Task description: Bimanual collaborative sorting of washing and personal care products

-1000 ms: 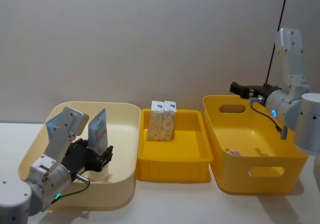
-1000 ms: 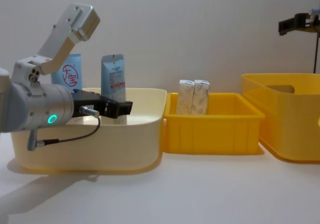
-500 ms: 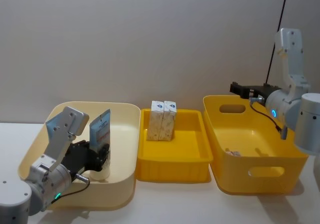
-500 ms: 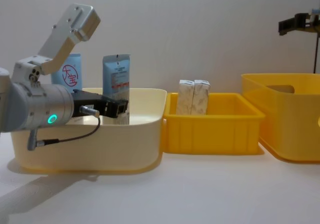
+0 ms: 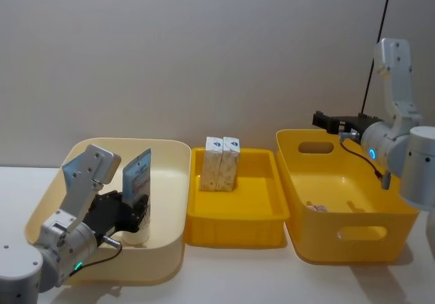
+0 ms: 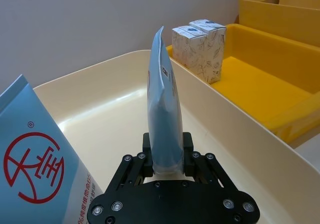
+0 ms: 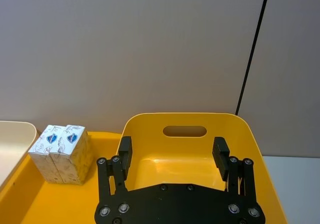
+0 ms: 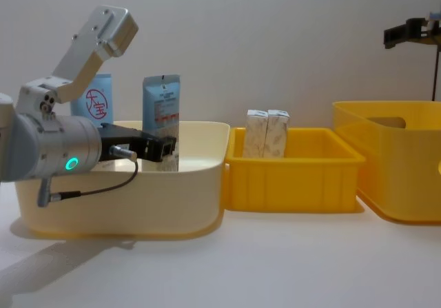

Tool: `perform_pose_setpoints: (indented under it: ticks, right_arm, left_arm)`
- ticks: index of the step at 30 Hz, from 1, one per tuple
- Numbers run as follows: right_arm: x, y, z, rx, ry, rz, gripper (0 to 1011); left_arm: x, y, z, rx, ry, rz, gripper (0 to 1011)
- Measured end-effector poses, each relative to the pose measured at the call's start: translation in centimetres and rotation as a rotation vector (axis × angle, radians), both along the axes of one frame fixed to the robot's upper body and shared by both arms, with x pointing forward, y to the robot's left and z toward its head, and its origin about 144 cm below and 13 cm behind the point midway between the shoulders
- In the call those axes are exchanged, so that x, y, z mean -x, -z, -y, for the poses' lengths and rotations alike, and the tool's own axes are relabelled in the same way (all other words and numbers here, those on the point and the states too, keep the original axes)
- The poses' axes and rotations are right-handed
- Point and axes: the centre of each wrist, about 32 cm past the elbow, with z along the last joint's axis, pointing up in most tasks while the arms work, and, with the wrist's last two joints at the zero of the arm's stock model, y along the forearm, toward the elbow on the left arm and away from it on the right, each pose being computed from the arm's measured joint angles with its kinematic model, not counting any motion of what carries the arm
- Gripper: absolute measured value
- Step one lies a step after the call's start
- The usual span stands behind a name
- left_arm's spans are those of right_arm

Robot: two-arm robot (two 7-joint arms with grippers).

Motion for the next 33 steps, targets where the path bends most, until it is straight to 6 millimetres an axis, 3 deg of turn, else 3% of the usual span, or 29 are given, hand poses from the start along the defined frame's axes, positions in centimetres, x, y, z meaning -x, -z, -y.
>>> perform_pose_setpoints:
  ticks: [33]
  right_arm:
    - [0.00, 0.00, 0.00, 0.000, 0.000, 0.000, 1001]
  left_arm:
    - [0.00, -0.01, 0.00, 0.000, 0.000, 0.000, 318]
